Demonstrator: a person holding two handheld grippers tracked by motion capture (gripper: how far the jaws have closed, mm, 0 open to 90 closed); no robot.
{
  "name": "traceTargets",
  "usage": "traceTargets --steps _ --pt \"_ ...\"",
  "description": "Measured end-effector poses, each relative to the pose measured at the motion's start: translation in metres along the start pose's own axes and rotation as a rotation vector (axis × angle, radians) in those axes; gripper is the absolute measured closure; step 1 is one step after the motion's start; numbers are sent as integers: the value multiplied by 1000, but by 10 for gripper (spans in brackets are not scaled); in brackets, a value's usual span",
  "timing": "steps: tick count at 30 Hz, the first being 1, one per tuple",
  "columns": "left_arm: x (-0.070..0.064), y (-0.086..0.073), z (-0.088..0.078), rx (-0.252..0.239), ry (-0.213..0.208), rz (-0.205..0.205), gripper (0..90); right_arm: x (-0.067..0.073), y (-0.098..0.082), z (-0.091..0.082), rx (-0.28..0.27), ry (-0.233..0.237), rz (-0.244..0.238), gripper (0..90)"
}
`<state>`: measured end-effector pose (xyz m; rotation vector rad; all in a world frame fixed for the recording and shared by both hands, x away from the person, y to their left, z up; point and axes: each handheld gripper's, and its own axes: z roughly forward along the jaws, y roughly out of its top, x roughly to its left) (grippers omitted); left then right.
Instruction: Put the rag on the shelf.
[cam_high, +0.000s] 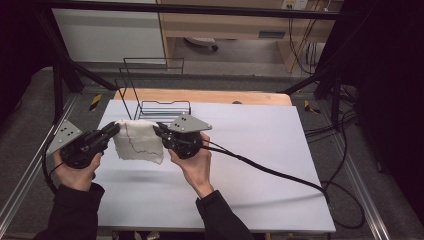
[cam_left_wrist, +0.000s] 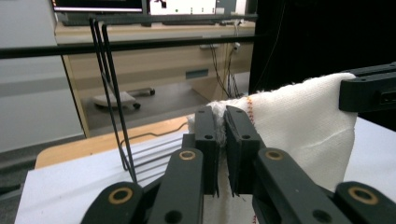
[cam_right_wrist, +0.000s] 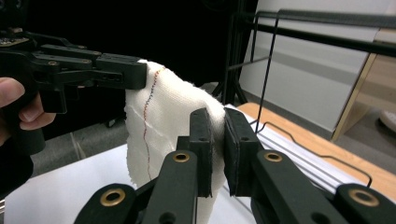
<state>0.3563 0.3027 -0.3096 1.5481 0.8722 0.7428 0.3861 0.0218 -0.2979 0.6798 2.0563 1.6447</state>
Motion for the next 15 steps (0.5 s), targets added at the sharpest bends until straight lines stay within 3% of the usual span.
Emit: traceTargets --steps 15 --pt "-4 22 5 -52 -13 8 841 -5 20 -13 -71 -30 -18 831"
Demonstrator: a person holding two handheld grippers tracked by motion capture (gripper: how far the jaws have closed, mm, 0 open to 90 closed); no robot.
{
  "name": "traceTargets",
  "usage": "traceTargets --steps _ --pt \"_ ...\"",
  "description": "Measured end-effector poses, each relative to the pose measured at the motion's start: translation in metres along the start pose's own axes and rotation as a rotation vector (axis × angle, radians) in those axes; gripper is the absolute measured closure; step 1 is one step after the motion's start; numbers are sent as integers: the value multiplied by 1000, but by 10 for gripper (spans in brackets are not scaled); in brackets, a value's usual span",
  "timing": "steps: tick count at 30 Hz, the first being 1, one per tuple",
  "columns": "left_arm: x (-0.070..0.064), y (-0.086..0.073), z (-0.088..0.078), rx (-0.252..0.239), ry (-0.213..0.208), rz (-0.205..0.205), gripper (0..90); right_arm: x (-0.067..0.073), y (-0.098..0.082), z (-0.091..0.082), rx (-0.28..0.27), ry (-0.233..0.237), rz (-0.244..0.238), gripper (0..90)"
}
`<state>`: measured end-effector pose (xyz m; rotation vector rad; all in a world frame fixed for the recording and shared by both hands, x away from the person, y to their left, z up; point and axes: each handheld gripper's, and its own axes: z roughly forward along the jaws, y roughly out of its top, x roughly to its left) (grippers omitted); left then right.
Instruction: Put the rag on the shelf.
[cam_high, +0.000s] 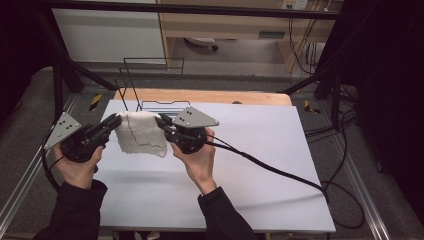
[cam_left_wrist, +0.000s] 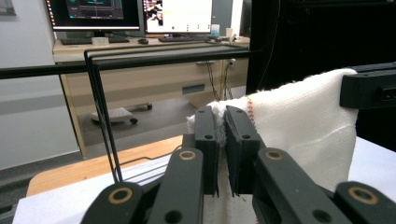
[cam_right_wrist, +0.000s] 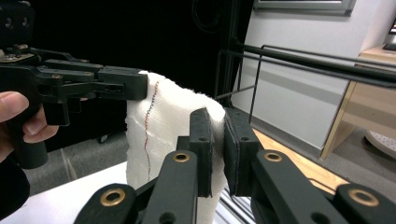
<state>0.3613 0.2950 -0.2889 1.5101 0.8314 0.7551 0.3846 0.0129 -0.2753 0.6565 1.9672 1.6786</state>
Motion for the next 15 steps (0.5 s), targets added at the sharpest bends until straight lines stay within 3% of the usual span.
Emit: traceTargets --steps 15 --pt "6 28 10 -51 14 6 841 -9 29 3 -44 -30 -33 832"
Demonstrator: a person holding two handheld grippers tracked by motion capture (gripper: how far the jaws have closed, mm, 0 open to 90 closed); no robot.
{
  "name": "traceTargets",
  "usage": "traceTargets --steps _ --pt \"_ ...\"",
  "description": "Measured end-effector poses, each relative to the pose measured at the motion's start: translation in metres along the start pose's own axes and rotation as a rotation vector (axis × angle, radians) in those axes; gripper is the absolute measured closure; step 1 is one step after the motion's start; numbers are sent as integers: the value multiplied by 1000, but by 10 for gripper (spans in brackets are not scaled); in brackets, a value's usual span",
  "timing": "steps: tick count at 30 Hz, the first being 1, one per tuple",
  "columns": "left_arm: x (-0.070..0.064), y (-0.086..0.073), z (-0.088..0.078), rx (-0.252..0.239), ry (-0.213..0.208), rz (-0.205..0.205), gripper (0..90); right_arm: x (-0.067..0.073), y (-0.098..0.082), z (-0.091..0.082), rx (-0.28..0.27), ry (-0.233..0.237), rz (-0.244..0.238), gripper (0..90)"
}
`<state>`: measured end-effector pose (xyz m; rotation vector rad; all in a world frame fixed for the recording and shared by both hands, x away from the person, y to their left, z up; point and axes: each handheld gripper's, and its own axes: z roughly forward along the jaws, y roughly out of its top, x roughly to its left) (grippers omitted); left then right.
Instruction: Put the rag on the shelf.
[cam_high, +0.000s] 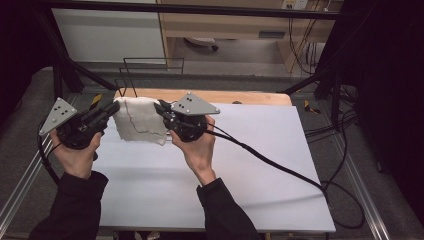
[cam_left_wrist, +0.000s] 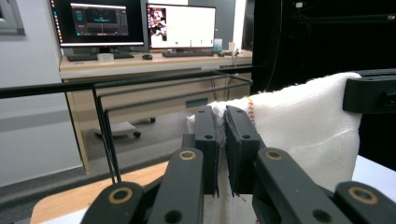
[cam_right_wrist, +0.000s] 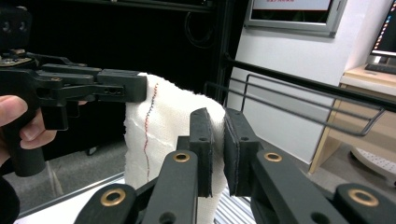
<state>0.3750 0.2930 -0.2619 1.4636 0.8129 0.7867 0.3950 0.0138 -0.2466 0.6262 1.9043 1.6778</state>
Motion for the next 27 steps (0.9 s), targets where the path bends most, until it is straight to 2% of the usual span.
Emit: traceTargets --steps 5,27 --pt "2 8 4 -20 8 0 841 -3 10 3 -15 -9 -15 832" --pt "13 51 23 -70 27 17 841 -21 47 14 -66 -47 -30 832"
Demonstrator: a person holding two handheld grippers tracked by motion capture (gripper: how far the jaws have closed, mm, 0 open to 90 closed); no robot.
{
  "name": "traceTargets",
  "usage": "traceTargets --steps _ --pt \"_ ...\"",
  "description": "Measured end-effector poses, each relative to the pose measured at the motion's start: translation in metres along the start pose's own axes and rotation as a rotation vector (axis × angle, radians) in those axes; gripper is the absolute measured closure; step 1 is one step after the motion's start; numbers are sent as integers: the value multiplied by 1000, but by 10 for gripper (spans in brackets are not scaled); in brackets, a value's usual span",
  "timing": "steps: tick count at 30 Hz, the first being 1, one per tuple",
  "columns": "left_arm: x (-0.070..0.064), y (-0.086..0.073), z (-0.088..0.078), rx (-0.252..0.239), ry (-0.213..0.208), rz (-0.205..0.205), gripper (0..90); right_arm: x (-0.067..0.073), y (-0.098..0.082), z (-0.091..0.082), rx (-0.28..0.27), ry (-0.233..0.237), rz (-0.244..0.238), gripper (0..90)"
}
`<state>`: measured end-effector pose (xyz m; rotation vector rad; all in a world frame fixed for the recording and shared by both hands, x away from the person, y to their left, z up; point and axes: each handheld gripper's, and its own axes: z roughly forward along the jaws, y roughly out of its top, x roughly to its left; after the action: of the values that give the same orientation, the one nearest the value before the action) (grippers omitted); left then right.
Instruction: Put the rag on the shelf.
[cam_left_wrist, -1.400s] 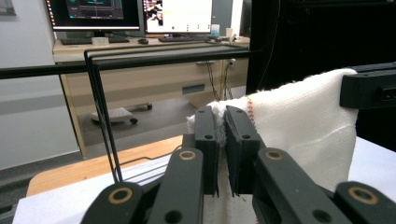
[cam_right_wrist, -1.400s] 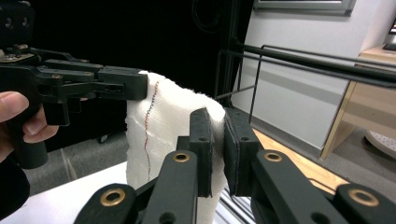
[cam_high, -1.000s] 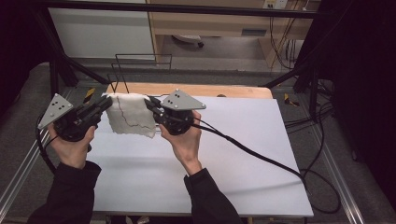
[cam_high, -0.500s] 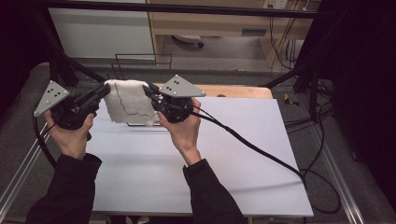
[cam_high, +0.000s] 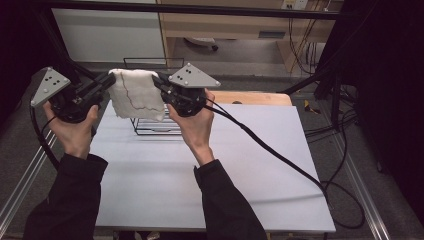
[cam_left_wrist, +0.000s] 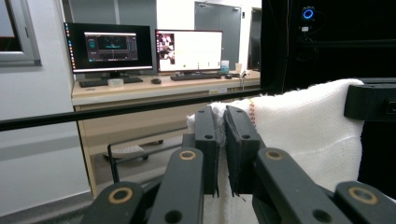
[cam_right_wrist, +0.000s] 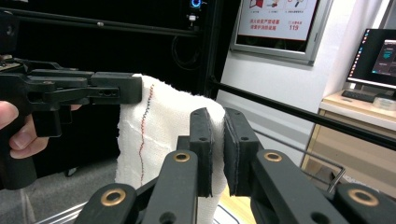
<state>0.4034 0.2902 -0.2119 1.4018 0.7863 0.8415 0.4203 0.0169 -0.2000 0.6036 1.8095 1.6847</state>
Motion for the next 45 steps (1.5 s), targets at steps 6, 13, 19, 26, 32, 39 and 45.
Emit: traceTargets --steps 6,13,19,26,32,39,45 --pt "2 10 7 -10 3 11 841 -7 11 5 -10 -12 -8 832" --pt "5 19 15 -12 3 7 841 -14 19 10 -18 -20 -2 832" --pt "11 26 23 -11 8 6 841 -20 25 16 -21 -31 -6 832" --pt "15 34 33 -6 15 6 841 -27 31 23 -21 -42 0 832" --pt "17 38 42 -4 8 0 841 -34 33 27 -20 -53 -1 832" --pt "17 44 55 -5 1 7 841 -46 36 29 -26 -68 7 832" --pt "16 48 64 -4 -2 18 841 -56 39 30 -35 -78 9 832"
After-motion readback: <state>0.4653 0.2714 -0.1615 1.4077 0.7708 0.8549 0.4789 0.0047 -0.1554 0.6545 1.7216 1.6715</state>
